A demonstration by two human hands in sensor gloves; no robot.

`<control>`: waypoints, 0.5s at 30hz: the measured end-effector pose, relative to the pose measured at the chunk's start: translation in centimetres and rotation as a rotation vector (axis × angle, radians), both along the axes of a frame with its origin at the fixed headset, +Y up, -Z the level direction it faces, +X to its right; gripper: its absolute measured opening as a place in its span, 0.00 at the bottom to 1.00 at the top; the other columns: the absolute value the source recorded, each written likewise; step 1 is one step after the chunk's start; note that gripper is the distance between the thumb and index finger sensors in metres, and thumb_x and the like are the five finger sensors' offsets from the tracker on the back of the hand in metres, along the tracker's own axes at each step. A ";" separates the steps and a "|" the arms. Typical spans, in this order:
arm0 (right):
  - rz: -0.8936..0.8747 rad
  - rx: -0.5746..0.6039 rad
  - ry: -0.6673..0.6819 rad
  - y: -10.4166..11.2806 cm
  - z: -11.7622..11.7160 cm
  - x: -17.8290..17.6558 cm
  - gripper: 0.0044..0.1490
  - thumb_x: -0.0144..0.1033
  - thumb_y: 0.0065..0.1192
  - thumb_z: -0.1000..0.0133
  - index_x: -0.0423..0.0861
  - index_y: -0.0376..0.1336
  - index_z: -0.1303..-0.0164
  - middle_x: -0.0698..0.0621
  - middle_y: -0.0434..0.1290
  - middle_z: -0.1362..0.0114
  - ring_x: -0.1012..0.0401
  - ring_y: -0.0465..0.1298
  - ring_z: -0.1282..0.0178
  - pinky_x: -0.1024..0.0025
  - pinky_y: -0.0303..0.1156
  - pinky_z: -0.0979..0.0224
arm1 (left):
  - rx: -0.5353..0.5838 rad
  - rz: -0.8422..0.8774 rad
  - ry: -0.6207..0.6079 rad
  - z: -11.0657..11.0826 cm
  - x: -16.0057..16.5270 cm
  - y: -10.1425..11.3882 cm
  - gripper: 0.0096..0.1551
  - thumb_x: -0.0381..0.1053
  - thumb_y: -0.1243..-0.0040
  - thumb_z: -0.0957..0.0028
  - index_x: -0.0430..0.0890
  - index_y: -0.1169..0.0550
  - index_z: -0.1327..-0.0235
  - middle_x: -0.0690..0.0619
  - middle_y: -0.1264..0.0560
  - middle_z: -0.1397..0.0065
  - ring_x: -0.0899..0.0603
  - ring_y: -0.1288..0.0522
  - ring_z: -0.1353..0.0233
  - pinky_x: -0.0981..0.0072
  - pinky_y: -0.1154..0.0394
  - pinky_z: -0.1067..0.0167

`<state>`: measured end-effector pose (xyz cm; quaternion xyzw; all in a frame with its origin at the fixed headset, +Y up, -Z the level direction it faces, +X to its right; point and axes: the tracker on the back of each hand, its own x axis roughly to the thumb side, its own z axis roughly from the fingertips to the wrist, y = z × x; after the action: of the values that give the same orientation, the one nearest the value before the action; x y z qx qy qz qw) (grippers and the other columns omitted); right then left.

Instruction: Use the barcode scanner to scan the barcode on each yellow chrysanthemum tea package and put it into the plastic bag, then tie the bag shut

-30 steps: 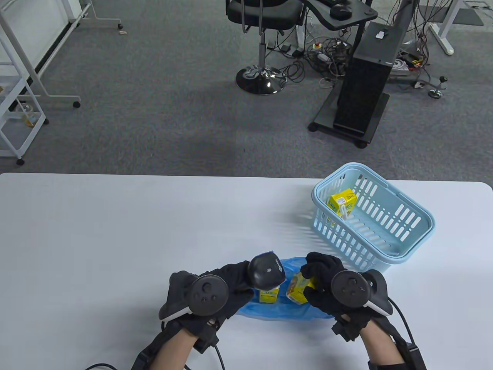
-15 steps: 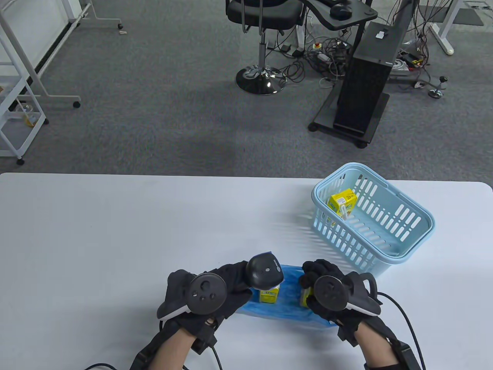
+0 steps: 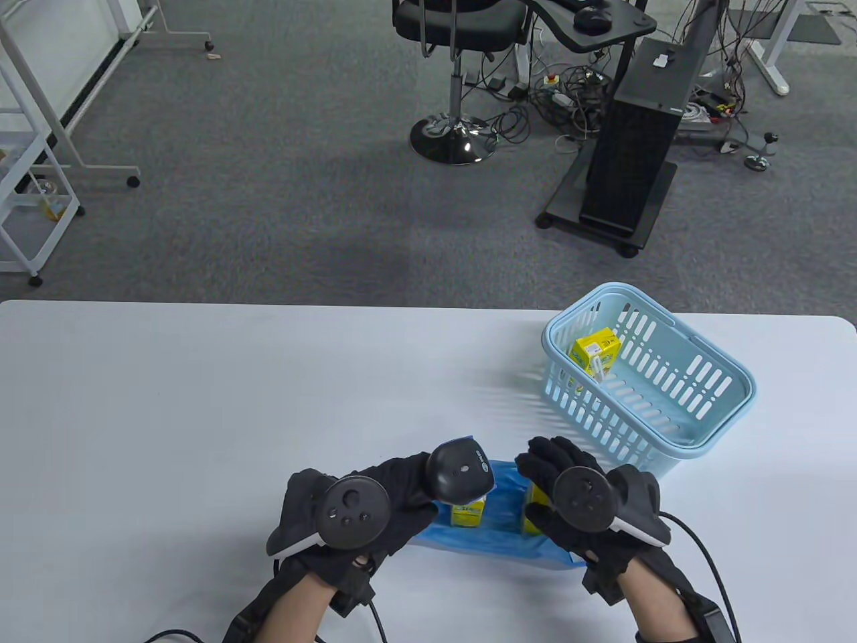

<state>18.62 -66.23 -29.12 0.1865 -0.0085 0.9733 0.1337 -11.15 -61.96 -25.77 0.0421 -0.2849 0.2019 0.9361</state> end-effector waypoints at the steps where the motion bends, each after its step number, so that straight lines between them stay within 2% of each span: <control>1: -0.024 0.015 -0.017 0.7 0.1 0.3 0.49 0.48 0.67 0.56 0.46 0.58 0.23 0.43 0.56 0.18 0.43 0.58 0.17 0.37 0.59 0.23 | 0.002 0.000 0.001 0.0 -0.1 0.1 0.34 0.60 0.30 0.49 0.51 0.26 0.30 0.51 0.18 0.41 0.50 0.12 0.52 0.55 0.16 0.53; 4: -0.095 0.061 -0.084 3.3 0.6 2.2 0.49 0.49 0.65 0.55 0.46 0.57 0.22 0.43 0.55 0.17 0.43 0.58 0.17 0.37 0.59 0.23 | 0.008 0.019 -0.001 0.3 -0.3 0.6 0.34 0.60 0.30 0.49 0.51 0.26 0.30 0.51 0.18 0.41 0.50 0.12 0.52 0.55 0.16 0.52; 9: -0.145 0.144 -0.186 6.3 0.9 5.1 0.51 0.53 0.64 0.55 0.47 0.56 0.20 0.43 0.55 0.17 0.43 0.58 0.17 0.37 0.58 0.22 | 0.029 0.051 -0.013 0.8 -0.6 1.6 0.34 0.60 0.30 0.49 0.51 0.26 0.30 0.51 0.18 0.41 0.50 0.12 0.52 0.55 0.16 0.52; 11: -0.147 0.140 -0.207 7.3 0.1 5.9 0.52 0.53 0.64 0.55 0.48 0.55 0.19 0.43 0.55 0.16 0.43 0.57 0.16 0.36 0.57 0.22 | 0.036 0.062 -0.015 1.0 -0.8 2.0 0.34 0.60 0.30 0.48 0.51 0.26 0.30 0.51 0.18 0.40 0.50 0.12 0.52 0.55 0.16 0.52; 15: 0.024 0.168 -0.284 10.2 -3.7 6.6 0.55 0.53 0.65 0.56 0.50 0.50 0.17 0.44 0.53 0.15 0.43 0.55 0.15 0.37 0.55 0.21 | 0.038 0.069 -0.006 1.1 -1.4 2.4 0.34 0.60 0.30 0.48 0.51 0.26 0.30 0.51 0.18 0.40 0.50 0.12 0.52 0.55 0.16 0.52</control>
<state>25.20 -56.06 -32.79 0.0575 -0.1067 0.9872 0.1035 -12.54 -59.58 -24.71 0.0689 -0.2899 0.2289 0.9267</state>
